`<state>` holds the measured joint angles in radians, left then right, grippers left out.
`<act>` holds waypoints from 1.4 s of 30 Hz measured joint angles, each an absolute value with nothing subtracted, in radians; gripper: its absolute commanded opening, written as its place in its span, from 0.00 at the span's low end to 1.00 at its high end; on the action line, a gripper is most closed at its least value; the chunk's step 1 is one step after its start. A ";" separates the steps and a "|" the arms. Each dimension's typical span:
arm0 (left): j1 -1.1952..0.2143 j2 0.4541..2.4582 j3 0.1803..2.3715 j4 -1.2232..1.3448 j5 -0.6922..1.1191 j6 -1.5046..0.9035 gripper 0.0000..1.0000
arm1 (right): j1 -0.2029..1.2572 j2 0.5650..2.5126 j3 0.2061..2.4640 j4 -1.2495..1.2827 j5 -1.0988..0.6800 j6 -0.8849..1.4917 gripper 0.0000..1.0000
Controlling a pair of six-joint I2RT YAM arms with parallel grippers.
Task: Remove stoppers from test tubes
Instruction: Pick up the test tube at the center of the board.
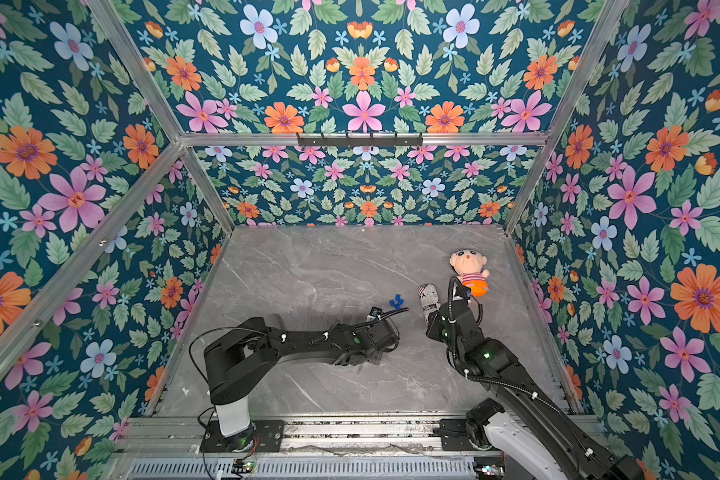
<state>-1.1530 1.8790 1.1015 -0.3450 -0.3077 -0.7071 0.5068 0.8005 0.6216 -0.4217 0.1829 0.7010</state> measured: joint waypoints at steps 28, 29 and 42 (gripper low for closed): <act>-1.092 1.599 0.915 -0.121 -0.208 -0.582 0.13 | 0.509 0.794 0.636 -0.392 0.159 0.704 0.38; -1.088 1.573 0.900 -0.099 -0.207 -0.568 0.14 | 0.510 0.791 0.636 -0.389 0.153 0.704 0.38; -1.031 1.288 0.663 0.195 -0.184 -0.452 0.14 | 0.539 0.837 0.672 -0.288 0.070 0.707 0.38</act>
<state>-1.0306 1.2884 0.6628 0.1947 -0.1837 -0.4519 0.5392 0.8371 0.6724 -0.2882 0.0696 0.7071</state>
